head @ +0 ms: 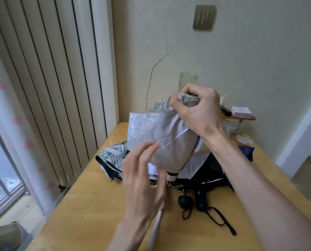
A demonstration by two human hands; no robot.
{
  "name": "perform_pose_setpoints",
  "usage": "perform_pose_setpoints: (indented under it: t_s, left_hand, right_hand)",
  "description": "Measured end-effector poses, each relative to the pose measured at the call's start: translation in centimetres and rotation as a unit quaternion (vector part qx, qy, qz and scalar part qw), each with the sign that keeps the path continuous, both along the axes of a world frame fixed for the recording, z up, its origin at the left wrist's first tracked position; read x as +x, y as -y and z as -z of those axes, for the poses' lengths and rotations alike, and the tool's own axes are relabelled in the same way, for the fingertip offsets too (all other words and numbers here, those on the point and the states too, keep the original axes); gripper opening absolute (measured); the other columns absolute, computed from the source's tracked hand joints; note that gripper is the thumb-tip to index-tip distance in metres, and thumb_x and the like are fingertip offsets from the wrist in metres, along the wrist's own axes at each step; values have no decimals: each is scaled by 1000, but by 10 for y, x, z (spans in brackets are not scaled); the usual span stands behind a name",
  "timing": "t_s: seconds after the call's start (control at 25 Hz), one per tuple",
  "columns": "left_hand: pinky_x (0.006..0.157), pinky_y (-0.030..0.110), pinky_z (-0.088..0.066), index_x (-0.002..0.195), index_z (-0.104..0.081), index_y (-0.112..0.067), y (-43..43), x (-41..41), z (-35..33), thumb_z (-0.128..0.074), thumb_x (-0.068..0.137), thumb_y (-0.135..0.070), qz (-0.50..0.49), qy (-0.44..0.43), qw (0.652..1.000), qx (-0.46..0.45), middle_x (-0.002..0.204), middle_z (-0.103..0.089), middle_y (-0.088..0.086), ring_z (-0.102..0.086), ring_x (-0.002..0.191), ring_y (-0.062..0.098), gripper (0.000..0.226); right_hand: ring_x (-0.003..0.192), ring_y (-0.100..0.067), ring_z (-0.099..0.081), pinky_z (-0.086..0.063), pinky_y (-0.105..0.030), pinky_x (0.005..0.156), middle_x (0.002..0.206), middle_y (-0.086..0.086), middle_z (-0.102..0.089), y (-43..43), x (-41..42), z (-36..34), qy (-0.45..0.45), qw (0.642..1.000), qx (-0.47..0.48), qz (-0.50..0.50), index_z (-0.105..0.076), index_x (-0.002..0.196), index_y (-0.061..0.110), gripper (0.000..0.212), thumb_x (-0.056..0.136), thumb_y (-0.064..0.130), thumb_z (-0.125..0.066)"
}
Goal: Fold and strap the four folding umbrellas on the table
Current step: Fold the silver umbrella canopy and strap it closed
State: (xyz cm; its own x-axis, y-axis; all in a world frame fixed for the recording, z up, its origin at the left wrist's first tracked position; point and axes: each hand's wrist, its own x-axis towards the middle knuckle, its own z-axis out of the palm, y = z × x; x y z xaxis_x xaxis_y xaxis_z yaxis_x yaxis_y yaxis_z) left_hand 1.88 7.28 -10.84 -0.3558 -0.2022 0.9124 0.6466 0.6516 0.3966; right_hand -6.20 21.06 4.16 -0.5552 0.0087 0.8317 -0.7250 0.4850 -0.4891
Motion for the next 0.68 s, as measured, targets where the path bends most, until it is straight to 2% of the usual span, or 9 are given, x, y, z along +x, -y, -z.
perform_pose_setpoints:
  t_s: [0.12,0.2,0.28,0.32,0.4,0.44,0.52,0.6,0.68]
  left_hand:
    - [123,31,-30,166,-22,-31,-10,-3,2,-61,98,-55,68,193,978,-34,168,-27,-16,-27,155,5,82]
    - [118,28,-38,164,-11,-48,-7,-1,-2,-69,93,-56,167,254,952,39,164,-28,-32,-36,151,0,91]
    - [102,13,-47,156,-11,-59,-2,3,-7,-78,91,-46,267,295,912,103,147,-41,-47,-49,134,-13,94]
    - [94,8,-48,153,-13,-60,0,5,-10,-79,91,-43,303,316,890,126,140,-47,-47,-54,125,-16,92]
    - [87,9,-50,147,-19,-64,4,7,-13,-67,92,-57,347,344,858,159,131,-57,-42,-63,112,-14,73]
    - [90,13,-51,140,-26,-69,5,7,-15,-56,91,-67,353,355,847,177,128,-59,-41,-65,112,-10,57]
    - [90,20,-55,125,-49,-68,5,5,-19,-39,97,-75,360,363,830,223,119,-68,-30,-69,110,0,31]
    - [78,17,-56,108,-70,-52,4,1,-18,-31,106,-66,364,390,807,255,102,-78,-16,-74,93,2,42]
    - [79,23,-57,105,-72,-40,3,-1,-16,-38,103,-68,352,415,790,281,108,-78,-1,-73,92,7,45]
  right_hand:
    - [52,-6,-36,-31,-25,52,50,8,-41,14,7,1,21,1000,-16,13,-51,59,11,42,88,26,-77]
    - [51,-7,-32,-29,-24,51,49,9,-33,23,12,3,66,997,-37,18,-42,56,15,48,88,25,-77]
    - [51,-9,-30,-27,-23,49,51,8,-30,30,15,5,97,994,-38,13,-41,58,9,49,89,22,-77]
    - [51,-9,-30,-27,-22,49,52,8,-29,33,16,6,106,994,-34,10,-43,59,5,48,89,22,-77]
    - [49,-8,-31,-27,-20,48,50,9,-30,35,17,5,120,992,-33,-3,-44,59,7,48,90,22,-77]
    - [48,-7,-31,-27,-19,48,49,10,-31,35,16,5,125,991,-35,-14,-43,57,11,49,90,22,-77]
    - [49,-6,-30,-27,-19,48,49,12,-30,35,16,4,137,989,-40,-36,-40,55,18,52,91,21,-77]
    - [52,-5,-29,-27,-21,49,52,11,-31,36,16,6,144,987,-41,-49,-41,56,19,51,92,22,-78]
    - [53,-6,-30,-28,-23,50,54,9,-33,37,15,8,145,987,-40,-52,-43,57,13,50,92,22,-78]
